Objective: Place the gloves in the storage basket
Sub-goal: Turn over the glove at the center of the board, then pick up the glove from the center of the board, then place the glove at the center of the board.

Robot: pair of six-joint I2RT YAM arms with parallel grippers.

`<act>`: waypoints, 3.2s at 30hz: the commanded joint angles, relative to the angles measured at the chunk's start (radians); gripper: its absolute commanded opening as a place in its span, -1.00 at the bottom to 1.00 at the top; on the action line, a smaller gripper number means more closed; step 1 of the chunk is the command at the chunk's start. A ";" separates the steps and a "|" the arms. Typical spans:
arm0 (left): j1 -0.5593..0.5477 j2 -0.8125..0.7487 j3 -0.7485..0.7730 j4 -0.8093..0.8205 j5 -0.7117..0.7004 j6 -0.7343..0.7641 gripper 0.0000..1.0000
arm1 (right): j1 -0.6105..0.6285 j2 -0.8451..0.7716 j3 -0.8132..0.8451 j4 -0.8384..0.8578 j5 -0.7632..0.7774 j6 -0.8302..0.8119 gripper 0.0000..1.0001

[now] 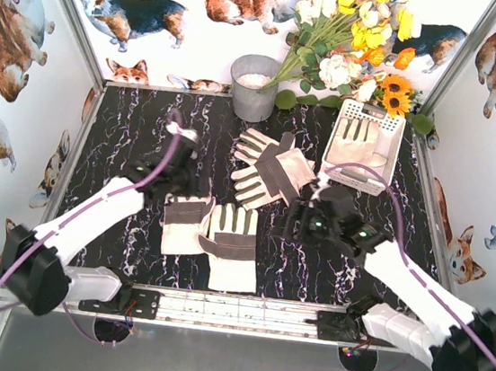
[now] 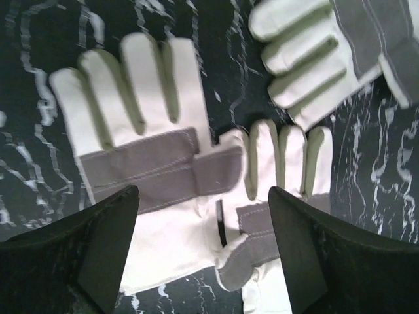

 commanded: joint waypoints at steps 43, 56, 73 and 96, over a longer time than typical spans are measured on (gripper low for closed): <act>0.624 0.277 -0.231 0.216 0.535 0.111 -0.99 | 0.311 1.022 0.734 0.456 -0.083 0.084 -1.00; 0.621 -0.219 -0.227 0.126 0.502 0.021 -0.73 | 0.307 0.730 0.782 0.293 -0.126 -0.038 -1.00; 0.525 -0.477 -0.292 -0.068 0.646 -0.009 0.22 | -0.009 -0.097 0.131 -0.320 0.030 -0.208 -1.00; 0.203 -0.370 -0.444 0.146 0.546 -0.183 0.27 | -0.091 0.074 -0.103 0.040 0.087 -0.260 -1.00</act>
